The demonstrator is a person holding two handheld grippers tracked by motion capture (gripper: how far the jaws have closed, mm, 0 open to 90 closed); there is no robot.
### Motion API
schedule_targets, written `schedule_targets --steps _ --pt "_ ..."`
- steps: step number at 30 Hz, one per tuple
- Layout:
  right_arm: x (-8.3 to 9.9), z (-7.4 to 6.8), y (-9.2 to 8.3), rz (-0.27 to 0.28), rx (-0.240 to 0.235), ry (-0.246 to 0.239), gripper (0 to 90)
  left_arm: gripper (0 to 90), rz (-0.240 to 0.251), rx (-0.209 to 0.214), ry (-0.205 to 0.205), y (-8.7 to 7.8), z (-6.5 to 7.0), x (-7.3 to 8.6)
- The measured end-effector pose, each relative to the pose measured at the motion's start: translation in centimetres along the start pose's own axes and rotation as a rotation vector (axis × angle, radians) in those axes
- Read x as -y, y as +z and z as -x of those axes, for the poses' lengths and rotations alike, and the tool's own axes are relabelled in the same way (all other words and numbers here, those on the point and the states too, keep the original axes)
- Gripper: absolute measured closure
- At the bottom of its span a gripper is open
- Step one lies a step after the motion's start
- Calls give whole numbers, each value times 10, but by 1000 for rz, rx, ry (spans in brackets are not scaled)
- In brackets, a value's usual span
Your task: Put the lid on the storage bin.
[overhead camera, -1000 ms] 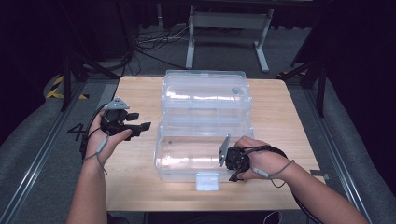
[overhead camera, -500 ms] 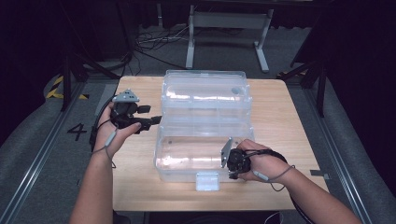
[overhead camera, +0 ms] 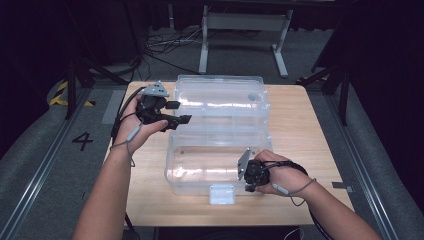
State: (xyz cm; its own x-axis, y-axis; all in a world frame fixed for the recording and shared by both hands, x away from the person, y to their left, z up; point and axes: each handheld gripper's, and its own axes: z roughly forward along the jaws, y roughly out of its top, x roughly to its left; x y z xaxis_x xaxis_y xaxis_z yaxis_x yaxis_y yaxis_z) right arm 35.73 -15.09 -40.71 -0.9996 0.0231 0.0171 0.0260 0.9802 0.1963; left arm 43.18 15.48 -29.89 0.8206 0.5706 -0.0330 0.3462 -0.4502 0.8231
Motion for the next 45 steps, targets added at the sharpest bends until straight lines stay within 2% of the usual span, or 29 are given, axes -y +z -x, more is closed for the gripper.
schedule_targets --steps 9,13,19,22,27,30,32,34,45 --pt "2 0 0 14 -2 4 868 330 -27 31 48 19 5 -26" --pt "2 0 -1 15 -6 0 868 335 -55 43 74 32 6 -36" --pt "2 1 -1 11 -6 -16 868 345 -103 60 93 54 6 -49" --pt "2 0 0 19 -9 -4 868 347 -112 71 98 63 5 -55" --pt "3 0 -1 27 -5 -7 869 365 -143 86 114 78 5 -61" --pt "5 0 0 39 -5 -5 866 368 -154 91 127 83 6 -63" --pt "6 1 0 49 -12 17 862 369 -157 104 135 86 7 -65" --pt "6 2 0 42 -15 7 862 371 -156 115 135 88 6 -67" --pt "5 1 0 40 -13 2 865 413 -201 106 167 99 7 -67"
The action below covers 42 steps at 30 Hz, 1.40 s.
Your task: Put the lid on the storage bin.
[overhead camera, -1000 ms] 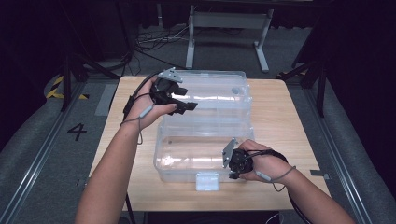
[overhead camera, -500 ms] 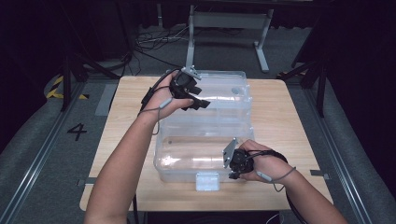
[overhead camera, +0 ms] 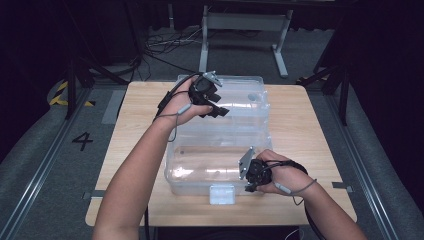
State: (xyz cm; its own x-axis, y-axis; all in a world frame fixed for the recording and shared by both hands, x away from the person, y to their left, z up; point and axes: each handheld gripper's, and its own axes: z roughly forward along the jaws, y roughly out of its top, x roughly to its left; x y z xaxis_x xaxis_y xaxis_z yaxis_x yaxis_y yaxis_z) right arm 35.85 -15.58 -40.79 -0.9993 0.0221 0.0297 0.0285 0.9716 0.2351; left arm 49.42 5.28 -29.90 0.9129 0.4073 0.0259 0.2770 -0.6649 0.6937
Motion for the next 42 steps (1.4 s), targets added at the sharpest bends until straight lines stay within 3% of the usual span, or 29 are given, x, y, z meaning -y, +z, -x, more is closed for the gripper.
schedule_targets --steps 7,11,13,29,42 --pt "1 1 0 3 -11 -8 863 572 -64 51 32 6 0 1" --pt "1 1 0 11 -15 -8 862 770 -117 77 50 2 0 -3" --pt "2 2 1 15 -12 -13 862 810 -129 75 69 2 2 -4" --pt "2 1 1 19 -11 -12 863 854 -139 90 111 -4 10 -6" --pt "2 1 2 23 -4 -22 864 867 -166 92 177 -14 32 -9"
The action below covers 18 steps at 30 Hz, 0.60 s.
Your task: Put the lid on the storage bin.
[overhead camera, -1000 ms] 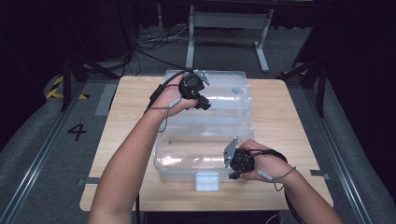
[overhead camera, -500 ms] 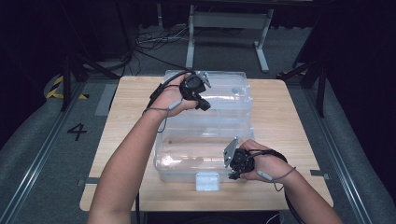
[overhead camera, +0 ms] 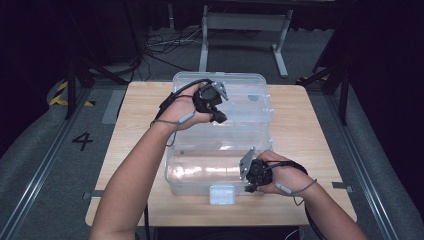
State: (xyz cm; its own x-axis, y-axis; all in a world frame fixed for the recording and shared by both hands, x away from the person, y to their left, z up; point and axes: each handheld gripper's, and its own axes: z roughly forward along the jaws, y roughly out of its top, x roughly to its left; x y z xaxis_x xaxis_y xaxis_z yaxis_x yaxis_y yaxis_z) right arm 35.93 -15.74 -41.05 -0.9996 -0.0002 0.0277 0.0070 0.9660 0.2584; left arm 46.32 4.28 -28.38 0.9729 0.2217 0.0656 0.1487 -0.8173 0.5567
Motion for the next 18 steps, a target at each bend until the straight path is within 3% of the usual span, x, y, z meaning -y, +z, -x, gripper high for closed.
schedule_targets --steps 18 --pt "1 -2 -1 6 7 -4 868 878 -64 -5 74 -7 30 -4"
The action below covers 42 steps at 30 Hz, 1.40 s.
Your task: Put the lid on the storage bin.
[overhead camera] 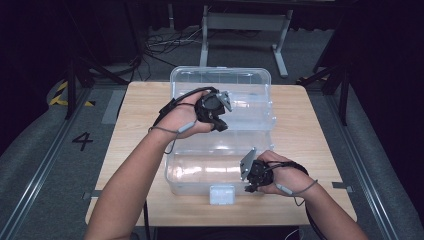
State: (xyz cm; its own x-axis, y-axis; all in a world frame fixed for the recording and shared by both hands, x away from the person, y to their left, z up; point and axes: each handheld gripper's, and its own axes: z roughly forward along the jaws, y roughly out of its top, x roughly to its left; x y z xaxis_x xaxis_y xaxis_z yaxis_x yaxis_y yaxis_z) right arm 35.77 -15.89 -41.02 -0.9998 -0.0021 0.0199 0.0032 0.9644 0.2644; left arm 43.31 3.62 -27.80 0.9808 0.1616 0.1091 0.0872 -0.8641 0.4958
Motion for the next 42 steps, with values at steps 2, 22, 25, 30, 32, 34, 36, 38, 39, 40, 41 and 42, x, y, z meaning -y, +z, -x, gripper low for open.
schedule_targets --steps 2,22,25,30,32,34,36,38,39,40,41,42 --pt "0 -1 0 2 5 4 869 879 0 -3 7 0 2 0" --pt "-2 -6 -1 -22 37 -8 864 882 -27 0 42 0 23 1" --pt "-2 -7 -1 -27 50 -10 864 883 -39 -9 47 0 29 0" --pt "-4 -10 -1 -45 72 -27 859 883 -32 6 48 1 33 3" --pt "-4 -11 -1 -50 86 -33 856 884 -37 3 54 1 36 3" --pt "-5 -12 -1 -53 91 -34 855 885 -39 7 54 2 39 3" --pt "-5 -13 -1 -59 98 -38 850 885 -37 10 58 2 39 4" --pt "-5 -14 -1 -64 107 -36 845 885 -32 22 53 2 40 6" --pt "-5 -14 -1 -64 107 -36 845 885 -32 22 53 2 40 6" --pt "-6 -15 -1 -67 109 -38 844 885 -33 17 54 2 41 6" --pt "-6 -15 -1 -68 112 -40 844 885 -34 19 54 2 42 6" --pt "-6 -15 0 -66 121 -38 846 885 -31 21 49 3 43 7"
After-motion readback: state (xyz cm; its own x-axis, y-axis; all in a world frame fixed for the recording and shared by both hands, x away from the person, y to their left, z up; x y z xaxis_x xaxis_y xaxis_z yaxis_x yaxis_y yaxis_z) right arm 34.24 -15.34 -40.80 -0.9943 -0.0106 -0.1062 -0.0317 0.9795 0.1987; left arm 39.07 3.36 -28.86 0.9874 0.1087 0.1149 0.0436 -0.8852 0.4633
